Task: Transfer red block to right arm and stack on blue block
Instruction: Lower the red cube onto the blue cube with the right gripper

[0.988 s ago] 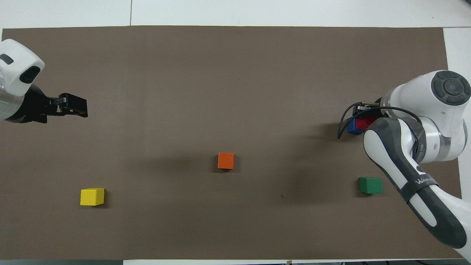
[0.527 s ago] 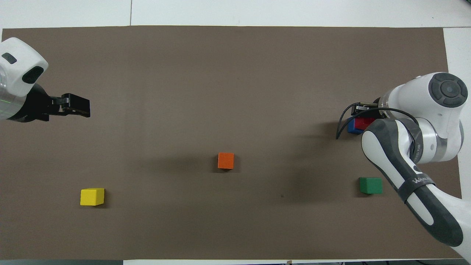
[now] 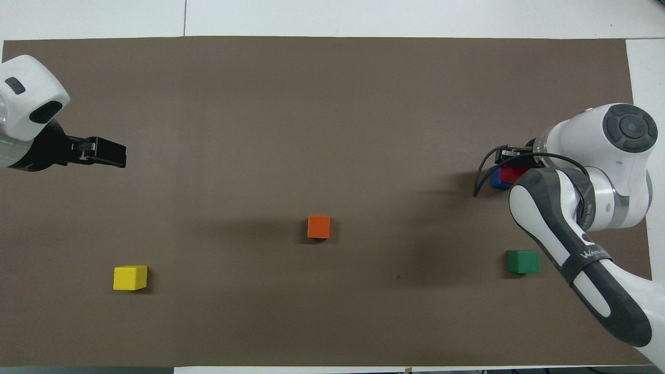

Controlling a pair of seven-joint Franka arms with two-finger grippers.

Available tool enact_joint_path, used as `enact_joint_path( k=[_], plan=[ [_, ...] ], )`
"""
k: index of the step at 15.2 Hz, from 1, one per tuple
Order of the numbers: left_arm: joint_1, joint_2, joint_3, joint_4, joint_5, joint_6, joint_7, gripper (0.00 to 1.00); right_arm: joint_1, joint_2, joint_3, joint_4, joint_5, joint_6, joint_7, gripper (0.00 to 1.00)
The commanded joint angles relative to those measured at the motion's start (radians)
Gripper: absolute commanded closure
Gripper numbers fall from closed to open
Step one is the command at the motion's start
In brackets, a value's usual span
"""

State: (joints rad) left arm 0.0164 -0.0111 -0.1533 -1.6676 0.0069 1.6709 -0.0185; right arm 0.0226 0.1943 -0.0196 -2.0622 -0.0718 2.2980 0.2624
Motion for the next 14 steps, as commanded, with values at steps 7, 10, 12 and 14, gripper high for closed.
enact_joint_path(
  k=[7,10,12,14],
  plan=[
    [-0.010,0.000,0.014,0.011,-0.012,0.003,0.009,0.00,-0.012,0.000,0.010,-0.015,-0.019,0.017,0.026,0.29],
    [-0.007,-0.015,0.015,-0.001,-0.012,-0.013,0.012,0.00,-0.010,0.000,0.010,-0.015,-0.019,0.017,0.028,0.12],
    [-0.004,-0.016,0.012,-0.003,-0.010,-0.013,0.012,0.00,-0.009,0.000,0.010,-0.013,-0.019,0.017,0.028,0.05],
    [0.004,-0.016,0.014,-0.003,-0.010,-0.013,0.012,0.00,-0.009,0.002,0.012,-0.001,-0.010,0.006,0.026,0.01]
  ],
)
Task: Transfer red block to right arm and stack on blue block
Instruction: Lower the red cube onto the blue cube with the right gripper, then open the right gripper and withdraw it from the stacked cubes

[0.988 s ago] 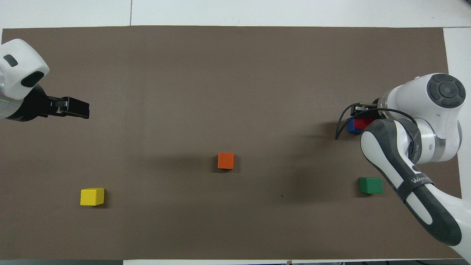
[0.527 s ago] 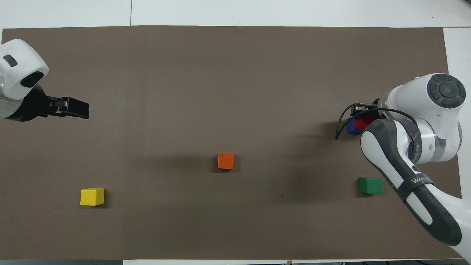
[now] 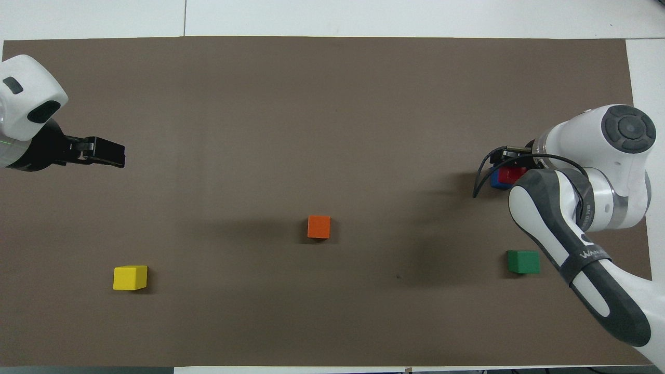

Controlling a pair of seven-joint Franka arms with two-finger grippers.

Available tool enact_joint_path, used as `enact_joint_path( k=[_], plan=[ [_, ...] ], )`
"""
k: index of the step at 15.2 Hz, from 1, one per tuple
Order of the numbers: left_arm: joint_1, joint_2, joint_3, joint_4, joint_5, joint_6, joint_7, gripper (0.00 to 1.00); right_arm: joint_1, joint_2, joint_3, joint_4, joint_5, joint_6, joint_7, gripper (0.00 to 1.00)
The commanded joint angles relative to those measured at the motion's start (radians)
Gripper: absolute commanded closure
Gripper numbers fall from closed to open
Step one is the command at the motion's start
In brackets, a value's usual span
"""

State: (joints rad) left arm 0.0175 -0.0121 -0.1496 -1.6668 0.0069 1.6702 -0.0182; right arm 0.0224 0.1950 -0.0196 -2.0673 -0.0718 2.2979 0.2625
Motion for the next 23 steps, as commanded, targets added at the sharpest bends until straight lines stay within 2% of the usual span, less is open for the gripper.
enact_joint_path(
  k=[1,4,7,10,14,18,23],
  plan=[
    [0.005,-0.016,0.010,-0.004,-0.012,-0.012,0.012,0.00,-0.009,0.001,0.012,0.016,-0.005,-0.001,0.024,0.00],
    [0.006,-0.016,0.010,-0.004,-0.010,-0.012,0.012,0.00,0.002,-0.014,0.020,0.091,0.003,-0.102,0.023,0.00],
    [0.004,-0.016,0.010,-0.004,-0.010,-0.012,0.012,0.00,0.005,-0.038,0.043,0.222,0.036,-0.288,-0.024,0.00],
    [0.006,-0.016,0.010,-0.004,-0.012,-0.012,0.012,0.00,-0.001,-0.126,0.043,0.240,0.112,-0.376,-0.144,0.00],
    [0.004,-0.016,0.010,-0.004,-0.010,-0.012,0.012,0.00,-0.012,-0.236,0.033,0.259,0.113,-0.504,-0.282,0.00],
    [0.006,-0.016,0.010,-0.004,-0.012,-0.013,0.012,0.00,-0.039,-0.201,0.026,0.392,0.084,-0.698,-0.357,0.00],
    [0.006,-0.016,0.010,-0.004,-0.010,-0.012,0.012,0.00,-0.041,-0.200,0.026,0.394,0.055,-0.712,-0.355,0.00]
  ],
)
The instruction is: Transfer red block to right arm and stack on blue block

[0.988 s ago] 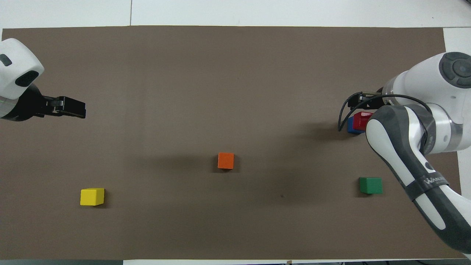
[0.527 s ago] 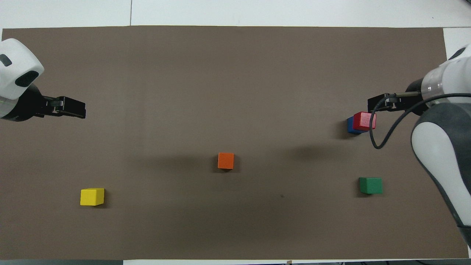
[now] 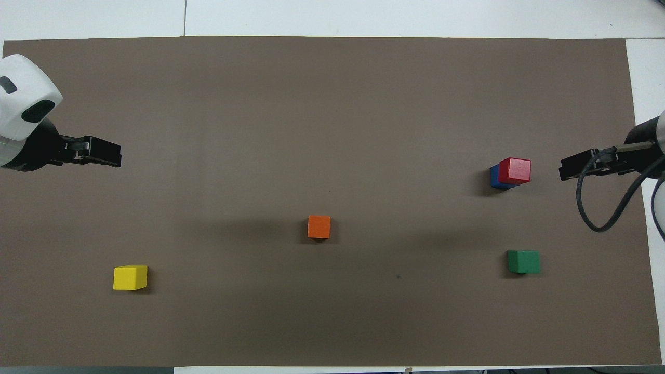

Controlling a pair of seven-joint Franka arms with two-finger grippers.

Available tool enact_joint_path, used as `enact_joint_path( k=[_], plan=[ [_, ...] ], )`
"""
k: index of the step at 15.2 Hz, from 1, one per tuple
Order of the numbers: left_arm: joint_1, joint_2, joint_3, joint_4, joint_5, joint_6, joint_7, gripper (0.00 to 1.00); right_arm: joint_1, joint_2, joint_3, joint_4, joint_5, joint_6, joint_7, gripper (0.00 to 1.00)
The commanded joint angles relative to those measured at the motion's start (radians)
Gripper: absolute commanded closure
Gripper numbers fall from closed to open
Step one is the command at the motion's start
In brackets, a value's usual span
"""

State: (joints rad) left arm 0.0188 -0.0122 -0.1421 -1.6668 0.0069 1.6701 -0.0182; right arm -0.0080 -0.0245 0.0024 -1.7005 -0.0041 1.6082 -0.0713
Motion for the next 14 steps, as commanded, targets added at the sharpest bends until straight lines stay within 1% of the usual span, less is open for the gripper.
enact_joint_path(
  k=[1,9,14],
  plan=[
    [0.004,-0.015,0.003,-0.004,-0.010,-0.012,0.012,0.00,-0.010,0.020,0.004,0.027,-0.013,-0.024,-0.021,0.00],
    [0.004,-0.015,0.003,-0.004,-0.010,-0.012,0.012,0.00,-0.018,0.021,0.004,0.030,-0.048,-0.028,-0.021,0.00],
    [0.004,-0.015,0.003,-0.004,-0.010,-0.012,0.012,0.00,-0.020,0.020,0.005,0.027,-0.043,-0.030,-0.018,0.00]
  ],
)
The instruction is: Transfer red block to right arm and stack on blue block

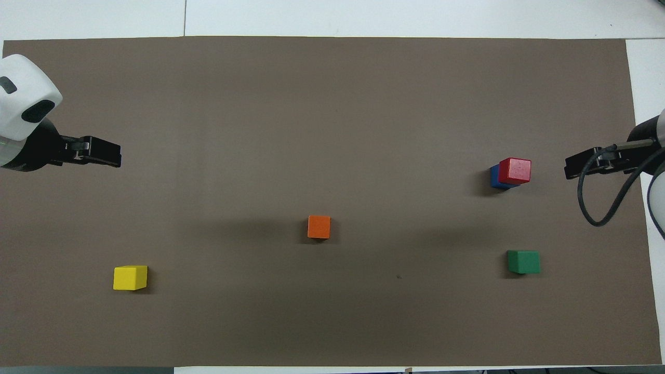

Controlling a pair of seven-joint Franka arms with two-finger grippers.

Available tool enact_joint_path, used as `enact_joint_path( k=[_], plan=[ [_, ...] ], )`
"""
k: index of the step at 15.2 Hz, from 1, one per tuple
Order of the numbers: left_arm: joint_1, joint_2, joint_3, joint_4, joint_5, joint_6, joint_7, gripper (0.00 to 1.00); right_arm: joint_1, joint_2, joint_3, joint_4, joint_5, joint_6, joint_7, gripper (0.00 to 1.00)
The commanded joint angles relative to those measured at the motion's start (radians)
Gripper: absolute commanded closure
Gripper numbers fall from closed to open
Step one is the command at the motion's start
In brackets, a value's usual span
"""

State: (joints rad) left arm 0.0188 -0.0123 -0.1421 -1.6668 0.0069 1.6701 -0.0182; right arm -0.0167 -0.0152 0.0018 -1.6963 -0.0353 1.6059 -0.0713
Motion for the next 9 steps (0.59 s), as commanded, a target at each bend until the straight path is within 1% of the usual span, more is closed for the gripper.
enact_joint_path(
  k=[1,9],
  plan=[
    [0.004,-0.015,0.003,-0.004,-0.010,-0.012,0.012,0.00,-0.011,0.011,0.006,0.023,-0.011,-0.029,-0.018,0.00],
    [0.004,-0.015,0.003,-0.004,-0.010,-0.012,0.012,0.00,-0.014,0.008,0.004,0.018,0.000,-0.029,-0.016,0.00]
  ],
)
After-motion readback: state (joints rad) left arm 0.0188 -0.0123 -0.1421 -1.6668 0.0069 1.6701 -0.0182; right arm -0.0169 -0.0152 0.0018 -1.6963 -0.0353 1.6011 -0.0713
